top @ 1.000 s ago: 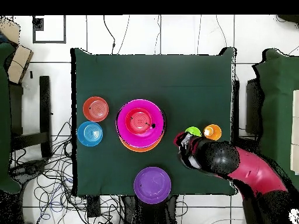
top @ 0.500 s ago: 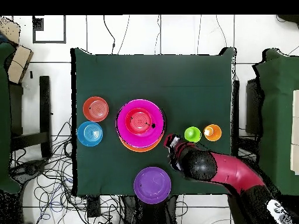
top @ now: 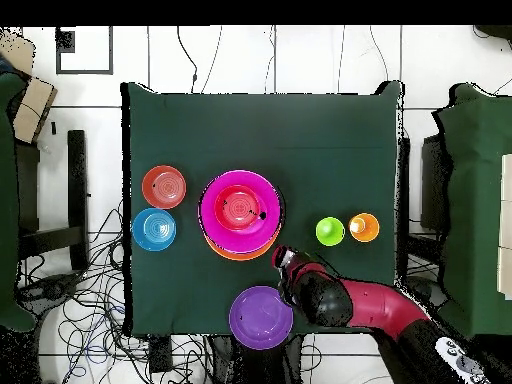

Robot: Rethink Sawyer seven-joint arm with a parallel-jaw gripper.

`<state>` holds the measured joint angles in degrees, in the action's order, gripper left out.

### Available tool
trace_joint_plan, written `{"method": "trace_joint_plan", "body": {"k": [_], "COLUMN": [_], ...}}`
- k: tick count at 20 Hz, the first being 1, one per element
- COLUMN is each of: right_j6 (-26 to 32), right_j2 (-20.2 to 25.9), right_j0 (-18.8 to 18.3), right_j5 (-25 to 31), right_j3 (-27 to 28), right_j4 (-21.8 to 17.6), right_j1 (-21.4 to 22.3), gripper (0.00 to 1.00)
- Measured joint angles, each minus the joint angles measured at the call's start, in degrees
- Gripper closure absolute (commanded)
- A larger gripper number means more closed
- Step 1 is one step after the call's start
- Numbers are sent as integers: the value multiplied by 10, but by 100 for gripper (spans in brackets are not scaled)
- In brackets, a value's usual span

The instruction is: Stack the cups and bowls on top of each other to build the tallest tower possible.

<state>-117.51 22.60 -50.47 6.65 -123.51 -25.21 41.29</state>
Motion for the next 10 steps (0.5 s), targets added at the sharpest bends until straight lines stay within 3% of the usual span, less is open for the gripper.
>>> {"method": "trace_joint_plan", "body": {"k": [10], "right_j6": [0], "right_j2": [-9], "right_j0": [-23], "right_j5": [-4], "right_j3": [-51], "right_j4": [-37], "right_j1": [-16], "gripper": [0]}}
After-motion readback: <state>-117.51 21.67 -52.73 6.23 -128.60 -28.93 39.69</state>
